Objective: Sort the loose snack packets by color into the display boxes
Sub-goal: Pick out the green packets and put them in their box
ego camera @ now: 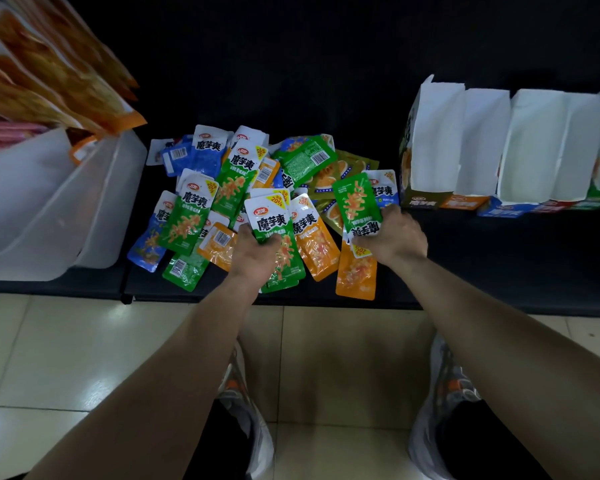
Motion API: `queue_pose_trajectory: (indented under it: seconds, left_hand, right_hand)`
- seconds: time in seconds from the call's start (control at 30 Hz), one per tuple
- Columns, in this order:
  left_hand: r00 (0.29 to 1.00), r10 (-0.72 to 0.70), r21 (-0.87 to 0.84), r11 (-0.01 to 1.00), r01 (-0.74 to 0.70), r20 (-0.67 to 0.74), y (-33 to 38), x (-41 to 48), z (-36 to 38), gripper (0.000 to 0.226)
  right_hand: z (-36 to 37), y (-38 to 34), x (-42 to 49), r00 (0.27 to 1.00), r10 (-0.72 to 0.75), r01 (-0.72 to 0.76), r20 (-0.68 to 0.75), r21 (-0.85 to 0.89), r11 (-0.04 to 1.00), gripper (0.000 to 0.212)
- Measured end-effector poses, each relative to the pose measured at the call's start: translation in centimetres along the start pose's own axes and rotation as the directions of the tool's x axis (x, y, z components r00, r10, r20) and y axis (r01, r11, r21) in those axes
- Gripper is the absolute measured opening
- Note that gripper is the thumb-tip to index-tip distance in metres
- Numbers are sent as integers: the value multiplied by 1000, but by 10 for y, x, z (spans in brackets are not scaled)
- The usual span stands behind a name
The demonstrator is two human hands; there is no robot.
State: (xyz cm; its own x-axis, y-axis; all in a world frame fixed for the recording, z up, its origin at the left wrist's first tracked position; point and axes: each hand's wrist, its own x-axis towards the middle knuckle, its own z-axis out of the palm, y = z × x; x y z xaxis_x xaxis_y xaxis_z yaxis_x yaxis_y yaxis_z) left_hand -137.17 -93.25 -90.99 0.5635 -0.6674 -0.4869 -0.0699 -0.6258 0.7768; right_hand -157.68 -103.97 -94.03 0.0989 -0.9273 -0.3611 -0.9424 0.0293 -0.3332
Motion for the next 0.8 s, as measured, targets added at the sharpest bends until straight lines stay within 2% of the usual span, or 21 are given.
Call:
queue_pose_trajectory:
  seconds: [0.13,0.2,0.27,0.37,0.43,0.5,0.6,0.7,0.8]
  left_hand:
    - [999,-12,-43,999,13,34,10,-2,-2,30]
    - [999,-8,-72,997,12,52,17,-7,-4,26]
    - [998,5,-82,997,0,69,25,-13,-7,31]
    - [994,51,-3,999,-51,96,46,-25,-16,37]
    - [986,84,52,994,-92,141,61,-30,-25,43]
    - [980,90,125,986,-113,177,76,-36,-35,58]
    - [974,91,221,965,-137,207,98,-41,-50,76]
    - [963,135,225,956,-188,232,126,-51,-67,68]
    - [947,187,137,964,-229,262,145,-75,-83,64]
  right_hand:
    - [-11,1,-2,997,-35,44,-66,144,989,70]
    - [-26,2,-7,985,-97,120,-141,163,979,57]
    - [-46,2,-11,971,-151,187,-186,191,964,44]
    - [-78,-2,-15,954,-213,247,-210,150,957,23]
    - [-97,-9,-17,961,-195,223,-195,135,965,22]
    - [-114,-15,-18,973,-166,193,-160,177,965,32]
    - [-145,-27,-20,965,-240,259,-101,254,932,18]
    - [-184,-44,-35,918,-377,292,120,438,850,13]
    - [-218,-62,-64,830,-474,280,294,515,810,16]
